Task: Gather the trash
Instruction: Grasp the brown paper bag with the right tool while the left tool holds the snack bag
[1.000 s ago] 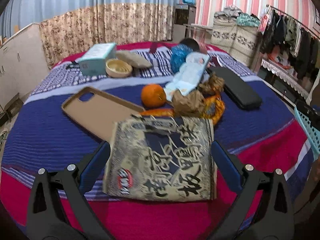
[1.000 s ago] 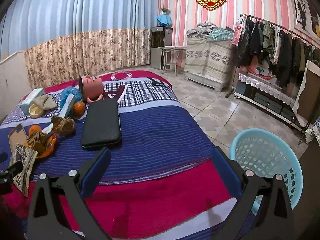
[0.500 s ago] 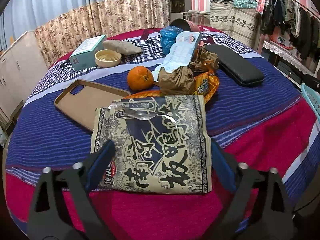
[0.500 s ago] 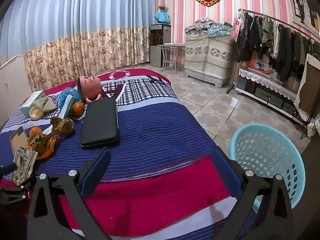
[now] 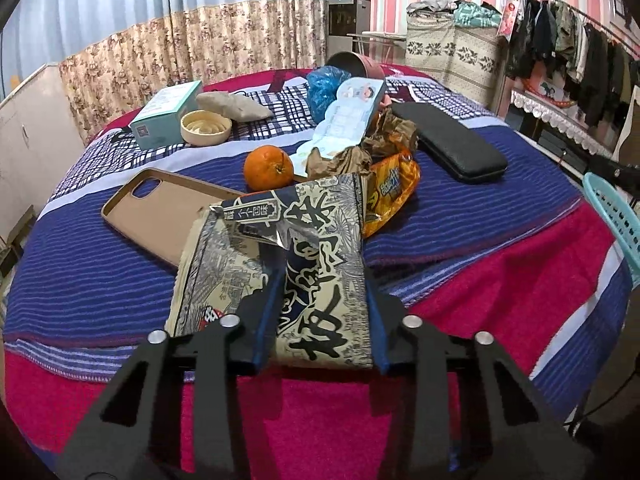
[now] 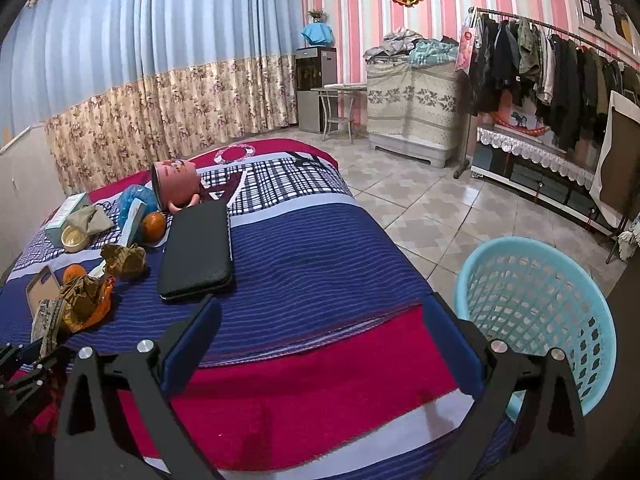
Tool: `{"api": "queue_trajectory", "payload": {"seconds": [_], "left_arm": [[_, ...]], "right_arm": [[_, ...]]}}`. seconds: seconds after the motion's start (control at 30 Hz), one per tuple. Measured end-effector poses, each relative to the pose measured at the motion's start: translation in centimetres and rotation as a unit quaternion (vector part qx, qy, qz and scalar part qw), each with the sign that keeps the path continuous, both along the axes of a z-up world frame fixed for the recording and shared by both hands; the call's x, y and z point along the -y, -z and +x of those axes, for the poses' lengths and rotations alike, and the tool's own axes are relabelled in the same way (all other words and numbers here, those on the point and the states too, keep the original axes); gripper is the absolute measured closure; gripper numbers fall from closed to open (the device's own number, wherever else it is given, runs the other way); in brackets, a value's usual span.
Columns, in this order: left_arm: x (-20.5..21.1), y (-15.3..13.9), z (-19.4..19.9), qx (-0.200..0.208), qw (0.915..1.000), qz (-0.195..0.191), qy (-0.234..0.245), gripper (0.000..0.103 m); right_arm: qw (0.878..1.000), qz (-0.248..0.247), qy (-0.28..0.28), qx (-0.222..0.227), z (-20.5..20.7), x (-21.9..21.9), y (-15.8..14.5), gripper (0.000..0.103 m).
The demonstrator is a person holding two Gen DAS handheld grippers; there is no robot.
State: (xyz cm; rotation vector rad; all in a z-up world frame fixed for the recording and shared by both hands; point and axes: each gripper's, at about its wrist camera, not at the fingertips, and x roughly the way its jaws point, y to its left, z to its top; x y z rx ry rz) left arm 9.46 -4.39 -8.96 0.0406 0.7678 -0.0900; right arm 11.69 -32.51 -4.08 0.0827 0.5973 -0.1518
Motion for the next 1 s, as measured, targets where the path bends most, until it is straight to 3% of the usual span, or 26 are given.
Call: {"api": "queue_trajectory", "payload": {"seconds": [0.1, 0.3, 1.0], "left_arm": [[-0.4, -0.8, -0.4, 0.013, 0.9999, -0.006, 0.000, 0.081], [-1.8, -2.0, -0.8, 0.027, 0.9995, -0.016, -0.010, 0.089], [-7.3, -5.3, 0.9, 0.083, 0.9938, 0.019, -0.072, 0.091]], "right_arm": [[1.000, -0.005, -0.002, -0.002, 0.1, -0.2, 0.1, 0.005], [1.000, -0.014, -0.007, -0.004, 0.2, -0.8, 0.3, 0.005], [1.000, -0.019, -0.024, 0.005, -0.1, -2.0, -0.1, 0.005]]}}
